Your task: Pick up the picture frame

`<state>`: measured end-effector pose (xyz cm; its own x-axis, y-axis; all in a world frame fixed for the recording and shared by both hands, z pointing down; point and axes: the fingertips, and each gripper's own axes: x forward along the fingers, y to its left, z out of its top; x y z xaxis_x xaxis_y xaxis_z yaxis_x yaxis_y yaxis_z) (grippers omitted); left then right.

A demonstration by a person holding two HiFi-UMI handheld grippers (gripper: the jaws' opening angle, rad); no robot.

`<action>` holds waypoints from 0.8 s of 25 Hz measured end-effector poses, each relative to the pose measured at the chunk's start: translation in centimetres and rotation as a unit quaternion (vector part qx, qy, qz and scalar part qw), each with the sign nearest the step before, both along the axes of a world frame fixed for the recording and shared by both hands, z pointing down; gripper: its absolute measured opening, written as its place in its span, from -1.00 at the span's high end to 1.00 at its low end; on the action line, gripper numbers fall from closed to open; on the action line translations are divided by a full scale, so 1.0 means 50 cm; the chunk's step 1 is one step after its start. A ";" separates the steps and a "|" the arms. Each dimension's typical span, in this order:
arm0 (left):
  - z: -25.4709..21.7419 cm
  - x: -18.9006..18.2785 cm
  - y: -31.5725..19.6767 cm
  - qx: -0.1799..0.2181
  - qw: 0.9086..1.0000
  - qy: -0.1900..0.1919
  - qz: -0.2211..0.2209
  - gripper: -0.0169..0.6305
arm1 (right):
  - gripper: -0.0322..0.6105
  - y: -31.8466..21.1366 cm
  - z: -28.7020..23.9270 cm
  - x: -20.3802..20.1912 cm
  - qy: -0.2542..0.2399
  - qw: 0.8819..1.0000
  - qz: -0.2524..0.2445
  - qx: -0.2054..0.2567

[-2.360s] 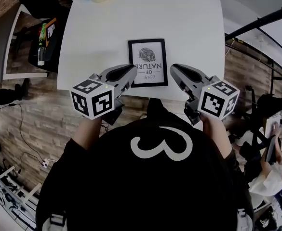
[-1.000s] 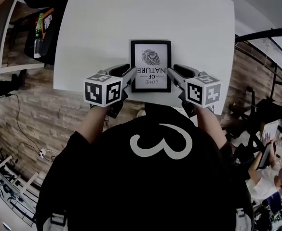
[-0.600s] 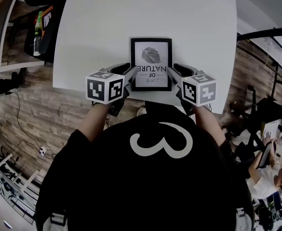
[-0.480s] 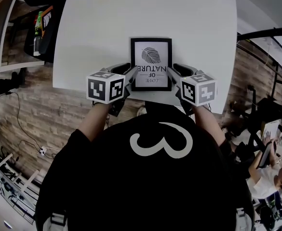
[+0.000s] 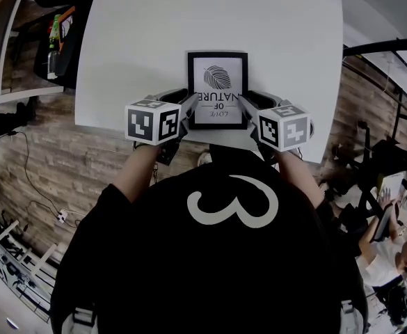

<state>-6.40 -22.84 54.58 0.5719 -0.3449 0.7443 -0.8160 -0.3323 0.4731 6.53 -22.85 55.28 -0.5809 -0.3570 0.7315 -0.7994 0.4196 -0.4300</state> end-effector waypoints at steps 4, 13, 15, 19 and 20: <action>0.007 -0.001 0.000 -0.006 1.000 -0.005 -0.001 0.60 | 0.52 0.000 -0.001 0.001 0.000 1.000 0.002 0.004; 0.009 -0.003 -0.002 -0.003 1.000 -0.030 0.006 0.60 | 0.53 -0.001 -0.002 0.001 -0.009 1.000 0.008 0.006; 0.008 -0.003 -0.002 -0.001 0.999 -0.035 0.010 0.60 | 0.54 -0.001 -0.003 0.001 -0.008 1.000 0.008 0.007; 0.012 0.001 0.001 0.005 0.999 -0.043 0.027 0.60 | 0.54 -0.001 -0.001 0.001 -0.009 1.000 0.009 0.005; 0.011 0.002 0.001 0.008 0.999 -0.045 0.029 0.60 | 0.54 -0.001 -0.001 0.001 -0.009 1.000 0.008 0.005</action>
<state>-6.28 -22.80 55.15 0.5226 -0.3253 0.7881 -0.8340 -0.3869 0.3933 6.59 -22.91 55.25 -0.5879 -0.3732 0.7177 -0.7982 0.4116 -0.4399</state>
